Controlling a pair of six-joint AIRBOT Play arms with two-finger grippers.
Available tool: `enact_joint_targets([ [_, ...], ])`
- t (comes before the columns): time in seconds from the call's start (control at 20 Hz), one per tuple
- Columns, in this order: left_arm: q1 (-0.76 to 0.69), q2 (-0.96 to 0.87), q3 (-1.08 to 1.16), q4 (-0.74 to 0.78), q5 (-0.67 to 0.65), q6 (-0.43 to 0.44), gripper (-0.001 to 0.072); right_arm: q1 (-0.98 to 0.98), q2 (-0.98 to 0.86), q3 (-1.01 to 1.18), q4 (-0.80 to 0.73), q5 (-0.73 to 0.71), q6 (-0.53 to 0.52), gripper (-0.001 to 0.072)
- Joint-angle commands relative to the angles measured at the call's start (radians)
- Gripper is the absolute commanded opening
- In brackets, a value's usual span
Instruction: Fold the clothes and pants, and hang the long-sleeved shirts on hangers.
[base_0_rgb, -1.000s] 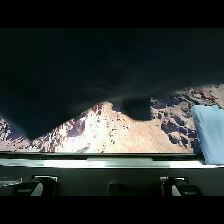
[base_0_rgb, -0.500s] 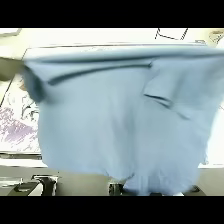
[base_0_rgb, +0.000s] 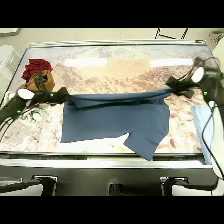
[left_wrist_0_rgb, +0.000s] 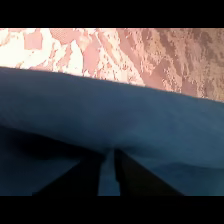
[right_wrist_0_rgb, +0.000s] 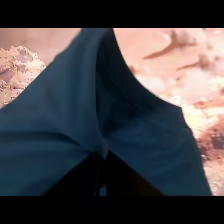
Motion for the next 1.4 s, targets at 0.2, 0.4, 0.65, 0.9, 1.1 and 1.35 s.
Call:
enact_joint_targets([
  [0.2, 0.308, -0.064, 0.190, 0.108, -0.653, 0.024, 0.0661, -0.257, -0.034, 0.134, 0.175, 0.389, -0.298, 0.0666],
  [0.4, 0.459, 0.014, 0.004, 0.285, -0.792, 0.041, 0.0513, -0.457, 0.006, -0.012, 0.144, 0.657, -0.349, 0.0543],
  [0.65, 0.466, 0.059, -0.365, 0.153, -0.629, 0.209, 0.0459, -0.440, 0.117, -0.279, 0.156, 0.565, -0.420, 0.0542],
  [0.9, 0.420, 0.055, -0.429, 0.111, -0.531, 0.215, 0.0424, -0.439, 0.120, -0.290, 0.167, 0.570, -0.423, 0.0534],
  [1.1, 0.349, 0.054, -0.429, 0.062, -0.482, 0.214, 0.0424, -0.439, 0.120, -0.290, 0.167, 0.554, -0.427, 0.0534],
  [1.35, 0.269, 0.054, -0.429, 0.037, -0.439, 0.186, 0.0131, -0.439, 0.120, -0.297, 0.167, 0.502, -0.434, 0.0534],
])
